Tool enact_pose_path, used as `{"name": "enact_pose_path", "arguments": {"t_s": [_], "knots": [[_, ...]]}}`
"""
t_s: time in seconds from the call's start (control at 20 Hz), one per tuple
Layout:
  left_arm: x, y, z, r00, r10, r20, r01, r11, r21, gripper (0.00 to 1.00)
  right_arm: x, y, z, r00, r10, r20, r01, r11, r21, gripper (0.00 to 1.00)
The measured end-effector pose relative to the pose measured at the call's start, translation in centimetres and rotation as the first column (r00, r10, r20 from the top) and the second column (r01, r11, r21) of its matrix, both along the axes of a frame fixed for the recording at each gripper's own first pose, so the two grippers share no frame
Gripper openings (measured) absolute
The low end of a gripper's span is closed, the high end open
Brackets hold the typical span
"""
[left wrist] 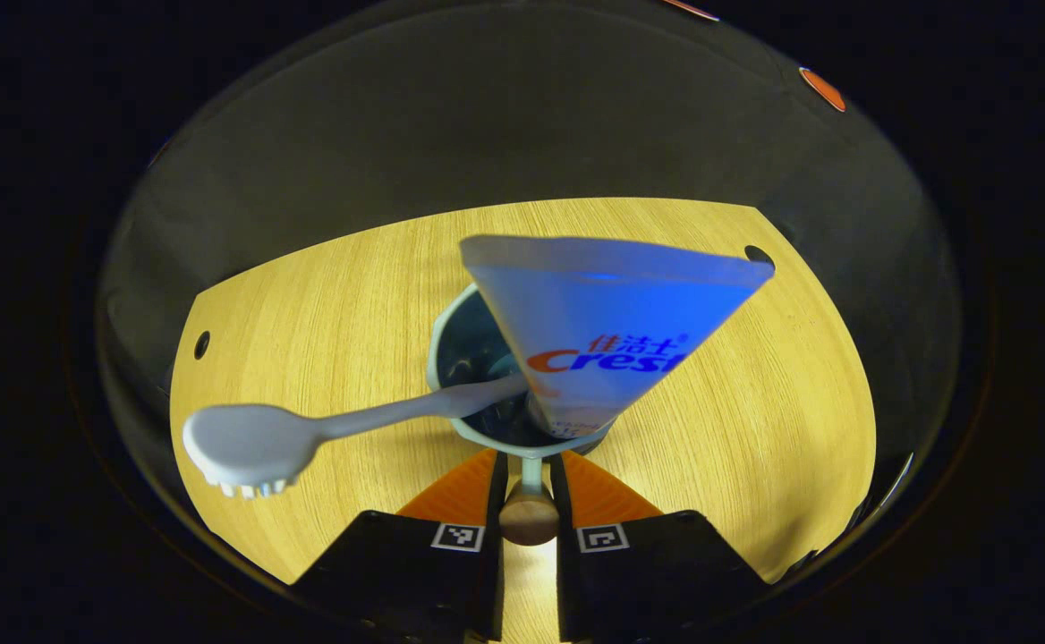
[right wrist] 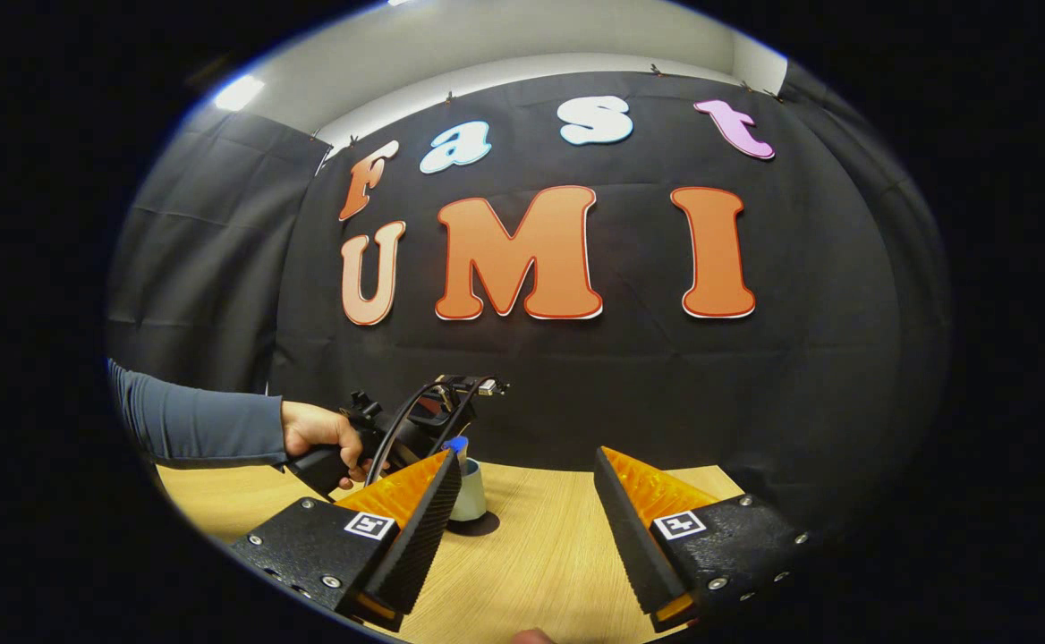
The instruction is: Put the toothbrush and toothpaste on the desktop into the cup, then pick up the cup and place it on the coaster on the desktop.
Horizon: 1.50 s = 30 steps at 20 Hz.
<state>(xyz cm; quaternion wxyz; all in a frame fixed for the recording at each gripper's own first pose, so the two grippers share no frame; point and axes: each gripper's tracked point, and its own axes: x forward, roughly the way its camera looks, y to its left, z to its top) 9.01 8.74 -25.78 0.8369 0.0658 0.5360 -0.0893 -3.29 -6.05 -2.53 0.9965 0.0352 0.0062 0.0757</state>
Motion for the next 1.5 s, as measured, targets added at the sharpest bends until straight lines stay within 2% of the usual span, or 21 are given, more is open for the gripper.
{"name": "enact_pose_path", "arguments": {"t_s": [0.4,0.6,0.75,0.8,0.85,1.0,1.1,1.2,1.5], "knots": [[0.5,0.2,1.2,0.999,-0.006,-0.036,0.006,1.0,0.022,0.23,0.5,-0.6,-2.1,0.999,-0.011,-0.042,0.012,1.0,0.018,0.9],[1.8,0.0,3.0,1.0,-0.024,0.019,0.023,1.0,0.008,0.31,1.1,-0.8,-2.8,0.998,-0.03,-0.063,0.031,0.999,0.011,0.9],[1.6,0.1,4.3,0.997,-0.037,0.075,0.038,0.999,-0.02,0.33,1.2,-1.0,-2.5,0.997,-0.041,-0.066,0.043,0.999,0.031,0.9],[1.5,0.3,5.0,0.994,-0.037,0.102,0.04,0.999,-0.024,0.49,1.3,-1.1,-2.4,0.997,-0.047,-0.063,0.049,0.998,0.038,0.9],[1.5,1.0,5.6,0.989,-0.044,0.139,0.045,0.999,-0.008,0.55,1.4,-1.1,-2.1,0.997,-0.051,-0.06,0.054,0.998,0.043,0.9],[0.9,1.3,7.2,0.973,-0.065,0.22,0.07,0.997,-0.015,1.0,1.8,-1.4,-1.0,0.996,-0.075,-0.054,0.079,0.994,0.071,0.9],[-0.4,1.5,8.9,0.962,-0.077,0.261,0.092,0.995,-0.043,1.0,2.0,-1.1,-0.1,0.996,-0.079,-0.042,0.082,0.993,0.089,0.92],[-1.0,1.9,10.3,0.946,-0.092,0.312,0.108,0.994,-0.035,1.0,2.2,-0.9,0.5,0.995,-0.096,-0.03,0.099,0.992,0.082,0.9],[-4.1,5.1,15.5,0.867,-0.088,0.491,0.104,0.995,-0.006,1.0,2.6,1.7,2.1,0.993,-0.112,0.021,0.112,0.994,0.019,0.89]]}}
